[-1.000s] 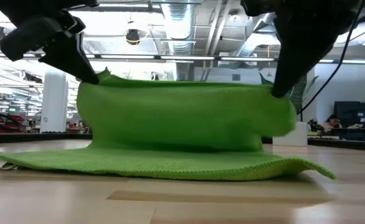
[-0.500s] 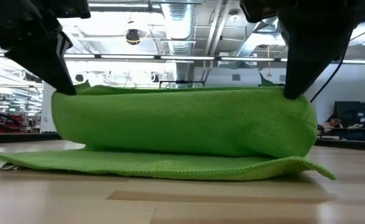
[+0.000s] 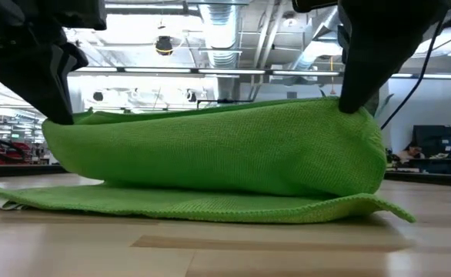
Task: Roll microfiber towels into tight, uniform cylinder then place into a basket
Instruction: Fold the green microfiber cloth
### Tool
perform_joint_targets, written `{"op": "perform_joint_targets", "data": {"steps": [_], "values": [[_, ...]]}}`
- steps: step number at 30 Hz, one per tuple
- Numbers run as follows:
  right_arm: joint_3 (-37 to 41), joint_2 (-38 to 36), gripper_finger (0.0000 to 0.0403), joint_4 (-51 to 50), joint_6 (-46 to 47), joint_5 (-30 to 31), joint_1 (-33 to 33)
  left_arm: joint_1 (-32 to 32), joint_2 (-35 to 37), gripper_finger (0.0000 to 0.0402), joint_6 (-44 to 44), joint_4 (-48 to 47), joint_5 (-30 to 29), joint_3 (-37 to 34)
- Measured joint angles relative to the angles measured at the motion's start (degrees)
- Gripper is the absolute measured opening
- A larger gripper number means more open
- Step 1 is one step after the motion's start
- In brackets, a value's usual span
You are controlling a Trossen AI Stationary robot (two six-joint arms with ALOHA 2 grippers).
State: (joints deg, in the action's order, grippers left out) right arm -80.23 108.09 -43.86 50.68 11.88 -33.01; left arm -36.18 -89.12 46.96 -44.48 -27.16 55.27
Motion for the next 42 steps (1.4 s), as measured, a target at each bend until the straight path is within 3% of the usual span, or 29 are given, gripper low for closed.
{"op": "perform_joint_targets", "data": {"steps": [10, 25, 36, 42], "values": [[0.0, 0.0, 0.0011, -0.46, -0.68, 0.04, 0.02, 0.0, -0.01, 0.0004, -0.14, 0.43, -0.07, 0.0], [-0.02, 0.0, 0.0011, 0.04, -2.83, 0.15, 0.02, 0.0, -0.02, 0.0117, 3.29, 0.41, 1.42, 0.0], [-0.07, 0.0, 0.0011, 4.65, -7.52, 0.15, -0.01, 3.99, -0.04, 0.0112, -1.5, 0.53, -7.62, 0.0], [-0.05, 0.0, 0.0011, 4.5, -7.63, 0.15, -0.32, 10.33, -0.04, 0.0108, -10.16, 4.9, -3.96, 0.0]]}}
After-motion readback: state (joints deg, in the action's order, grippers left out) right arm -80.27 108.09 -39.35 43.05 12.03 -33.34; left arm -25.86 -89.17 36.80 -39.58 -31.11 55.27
